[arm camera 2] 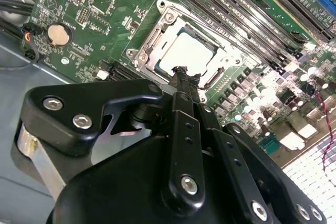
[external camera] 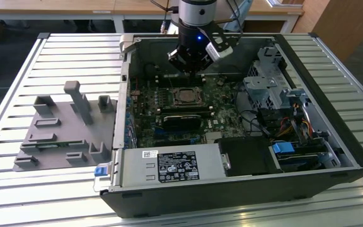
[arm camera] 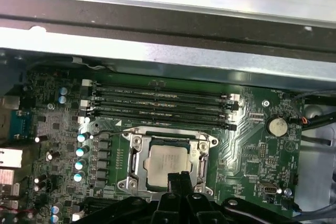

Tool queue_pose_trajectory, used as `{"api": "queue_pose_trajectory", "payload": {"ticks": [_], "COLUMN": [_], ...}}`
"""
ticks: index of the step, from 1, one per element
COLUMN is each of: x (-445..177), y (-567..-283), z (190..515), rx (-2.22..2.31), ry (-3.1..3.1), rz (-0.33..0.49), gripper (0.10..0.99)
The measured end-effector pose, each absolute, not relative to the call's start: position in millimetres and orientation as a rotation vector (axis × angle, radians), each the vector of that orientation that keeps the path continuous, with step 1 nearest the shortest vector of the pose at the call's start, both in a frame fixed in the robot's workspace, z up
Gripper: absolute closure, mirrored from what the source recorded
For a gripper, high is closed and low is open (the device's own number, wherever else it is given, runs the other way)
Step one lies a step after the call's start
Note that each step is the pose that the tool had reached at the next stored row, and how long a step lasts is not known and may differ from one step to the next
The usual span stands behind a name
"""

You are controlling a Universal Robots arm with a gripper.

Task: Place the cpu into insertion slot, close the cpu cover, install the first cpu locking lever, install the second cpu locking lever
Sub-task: 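Install the first cpu locking lever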

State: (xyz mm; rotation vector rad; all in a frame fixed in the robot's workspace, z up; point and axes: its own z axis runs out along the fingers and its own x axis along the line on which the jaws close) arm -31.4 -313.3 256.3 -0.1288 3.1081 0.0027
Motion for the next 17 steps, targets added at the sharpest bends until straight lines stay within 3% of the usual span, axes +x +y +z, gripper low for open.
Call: {"api": "queue_pose_trajectory", "payload": {"ticks": [17], "x": [-36.5], "y": [-313.3], "z": [256.3], "rx": [-0.202], "ry": [3.125], "rz": [0.007], "gripper": [0.969]}}
